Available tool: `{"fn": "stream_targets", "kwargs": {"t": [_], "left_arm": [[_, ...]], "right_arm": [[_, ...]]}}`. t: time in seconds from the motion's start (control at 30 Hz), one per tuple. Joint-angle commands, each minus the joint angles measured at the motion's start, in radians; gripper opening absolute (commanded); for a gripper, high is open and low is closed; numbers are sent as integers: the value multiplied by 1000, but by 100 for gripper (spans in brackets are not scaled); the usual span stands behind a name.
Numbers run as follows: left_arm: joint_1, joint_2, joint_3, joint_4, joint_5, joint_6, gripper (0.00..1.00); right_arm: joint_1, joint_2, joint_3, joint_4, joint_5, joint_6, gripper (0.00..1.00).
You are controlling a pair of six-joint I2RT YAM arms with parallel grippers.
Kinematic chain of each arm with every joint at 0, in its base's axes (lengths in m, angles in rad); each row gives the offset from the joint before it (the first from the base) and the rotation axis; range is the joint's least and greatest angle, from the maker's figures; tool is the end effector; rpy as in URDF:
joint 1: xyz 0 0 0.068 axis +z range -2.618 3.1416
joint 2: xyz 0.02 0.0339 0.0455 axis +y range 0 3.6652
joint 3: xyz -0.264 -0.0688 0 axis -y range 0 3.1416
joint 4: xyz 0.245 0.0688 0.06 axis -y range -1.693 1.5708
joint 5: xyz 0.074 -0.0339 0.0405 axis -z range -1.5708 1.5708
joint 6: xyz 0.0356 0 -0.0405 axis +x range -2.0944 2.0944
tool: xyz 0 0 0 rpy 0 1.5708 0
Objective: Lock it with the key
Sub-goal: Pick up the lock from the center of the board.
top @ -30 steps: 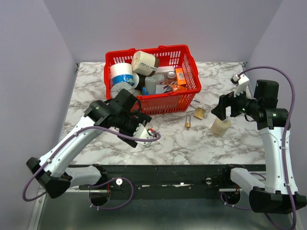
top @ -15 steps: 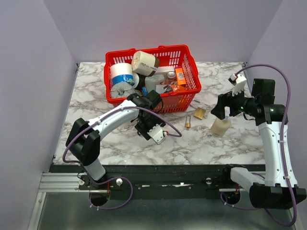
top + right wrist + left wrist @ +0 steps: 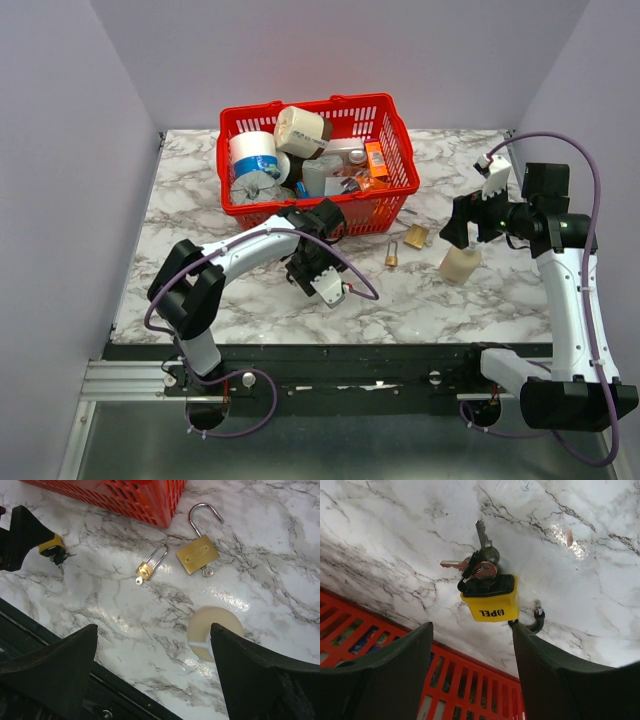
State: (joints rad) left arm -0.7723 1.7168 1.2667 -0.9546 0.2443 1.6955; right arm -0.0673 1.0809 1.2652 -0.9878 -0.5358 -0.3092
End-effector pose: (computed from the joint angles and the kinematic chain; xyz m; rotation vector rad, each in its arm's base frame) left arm 0.2254 -0.2316 0.2151 2.7255 0.9234 -0.2096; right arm 0.1990 0.0048 0.3750 -0.5216 2.2149 0.4390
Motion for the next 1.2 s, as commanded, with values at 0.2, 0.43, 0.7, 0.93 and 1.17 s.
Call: {"fn": "stream_targets", "kwargs": {"t": [0.2,0.43,0.7,0.93,1.17], "left_arm": [[-25,109,66,-95,-17,26,74],[-45,141,56,-55,-80,-5,74],[-51,181,56,-47,-125,-43,69],[-51,208,75,-85,-125,-54,67],[-50,230,69,-87,-129,-85,68]], "right_arm": [[-6,-18,-7,-8,48,-14,100],[-6,-12,2,-6,50,-14,100],[-6,-16,-4,-5,54,-14,100],[-8,-26,8,-9,51,-24,100],[-6,-29,8,-11,45,-24,100]]}}
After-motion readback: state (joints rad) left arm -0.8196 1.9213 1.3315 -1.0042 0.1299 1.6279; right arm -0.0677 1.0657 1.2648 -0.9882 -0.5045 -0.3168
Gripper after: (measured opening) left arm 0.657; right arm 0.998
